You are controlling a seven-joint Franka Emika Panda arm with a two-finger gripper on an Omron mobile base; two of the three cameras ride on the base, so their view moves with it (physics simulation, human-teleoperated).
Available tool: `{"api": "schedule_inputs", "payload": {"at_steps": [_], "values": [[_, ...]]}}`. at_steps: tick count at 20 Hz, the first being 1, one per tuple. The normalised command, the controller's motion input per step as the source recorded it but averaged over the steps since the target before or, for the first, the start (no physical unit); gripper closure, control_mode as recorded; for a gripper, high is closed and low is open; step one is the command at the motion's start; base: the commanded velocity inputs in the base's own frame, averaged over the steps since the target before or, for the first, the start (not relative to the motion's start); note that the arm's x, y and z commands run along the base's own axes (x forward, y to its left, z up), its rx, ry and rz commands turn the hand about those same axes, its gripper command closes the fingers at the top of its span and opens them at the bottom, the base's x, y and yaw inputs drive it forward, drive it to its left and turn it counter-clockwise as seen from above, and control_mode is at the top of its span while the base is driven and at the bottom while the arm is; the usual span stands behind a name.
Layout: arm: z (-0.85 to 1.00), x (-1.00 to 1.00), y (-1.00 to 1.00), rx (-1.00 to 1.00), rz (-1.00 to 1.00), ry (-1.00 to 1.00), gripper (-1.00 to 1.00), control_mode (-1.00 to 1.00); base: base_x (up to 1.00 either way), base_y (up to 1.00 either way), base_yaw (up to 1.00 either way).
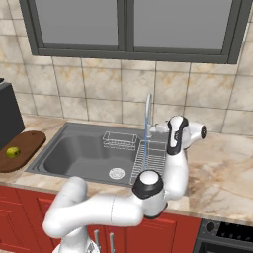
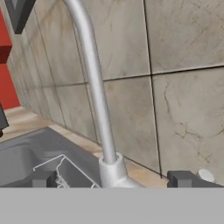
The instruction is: Pick the pear from the sink and place it on the cutting board to airdry. Then turn off the sink faucet.
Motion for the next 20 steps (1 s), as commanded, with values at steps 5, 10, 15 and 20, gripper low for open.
{"api": "schedule_inputs", "payload": {"at_steps": [5, 10, 15, 20], "values": [[-0.11, 0.13, -0.24, 0.01, 0.04, 0.02, -1.0, -1.0, 0.0, 0.0, 0.0], [-0.09, 0.02, -0.44, 0.0, 0.03, 0.0, -1.0, -1.0, 0.0, 0.0, 0.0], [-0.13, 0.13, -0.25, 0.01, 0.04, 0.0, -1.0, -1.0, 0.0, 0.0, 0.0], [-0.18, 0.3, -0.17, 0.02, 0.05, 0.0, -1.0, -1.0, 0.0, 0.0, 0.0]]}}
